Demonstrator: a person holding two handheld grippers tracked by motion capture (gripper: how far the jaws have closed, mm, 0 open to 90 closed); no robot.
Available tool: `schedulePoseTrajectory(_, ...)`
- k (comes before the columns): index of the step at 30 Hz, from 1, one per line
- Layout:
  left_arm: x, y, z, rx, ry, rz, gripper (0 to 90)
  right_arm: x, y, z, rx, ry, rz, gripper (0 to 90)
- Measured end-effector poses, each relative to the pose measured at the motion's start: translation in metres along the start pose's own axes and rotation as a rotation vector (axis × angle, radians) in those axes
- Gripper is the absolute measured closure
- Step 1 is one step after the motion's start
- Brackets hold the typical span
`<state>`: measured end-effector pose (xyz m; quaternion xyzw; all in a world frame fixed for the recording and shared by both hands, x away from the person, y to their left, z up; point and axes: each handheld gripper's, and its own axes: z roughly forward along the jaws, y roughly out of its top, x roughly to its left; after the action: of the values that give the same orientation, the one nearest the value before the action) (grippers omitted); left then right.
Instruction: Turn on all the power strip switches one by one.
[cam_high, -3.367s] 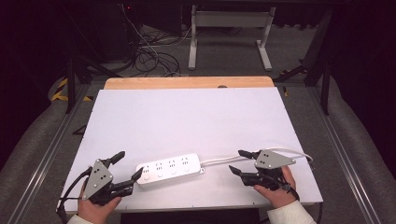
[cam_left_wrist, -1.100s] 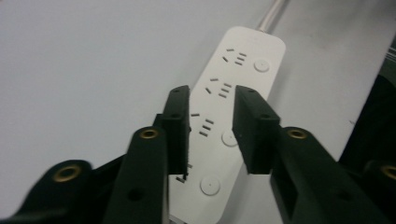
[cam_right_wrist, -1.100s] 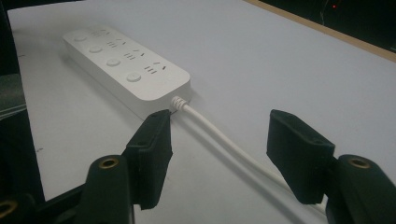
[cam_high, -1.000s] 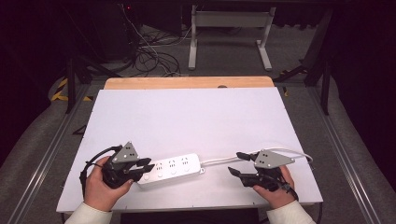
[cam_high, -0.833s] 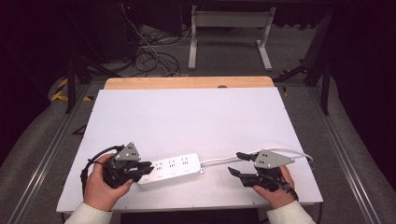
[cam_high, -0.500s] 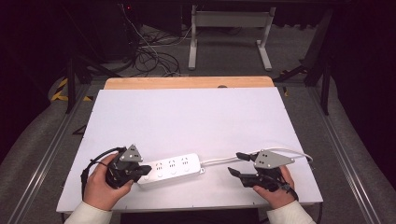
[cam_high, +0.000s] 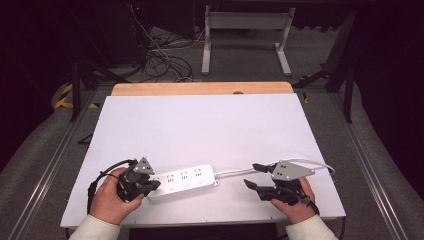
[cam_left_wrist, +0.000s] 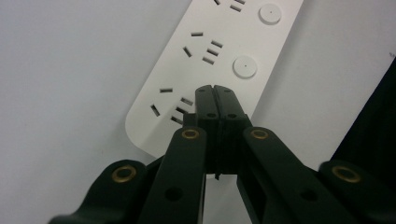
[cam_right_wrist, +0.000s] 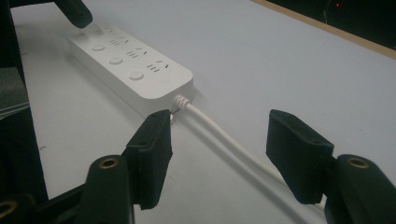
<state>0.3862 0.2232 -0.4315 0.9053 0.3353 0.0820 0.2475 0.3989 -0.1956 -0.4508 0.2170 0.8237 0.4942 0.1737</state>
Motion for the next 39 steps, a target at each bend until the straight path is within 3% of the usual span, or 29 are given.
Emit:
schedulePoseTrajectory(9, -0.0016, 0.0002, 0.0042, 0.028, -0.014, 0.005, 89.7, 0.0, -0.0001, 0.0003, 0.001, 0.001, 0.001, 41.0)
schedulePoseTrajectory(31, -0.0023, -0.0028, 0.0082, 0.018, -0.014, 0.011, 89.9, 0.0008, -0.0002, 0.0008, 0.007, 0.004, -0.004, 41.0)
schedulePoseTrajectory(39, -0.0049, -0.0032, 0.0093, 0.019, 0.007, 0.012, 90.0, 0.0019, 0.0, 0.0012, 0.009, 0.005, -0.01, 41.0)
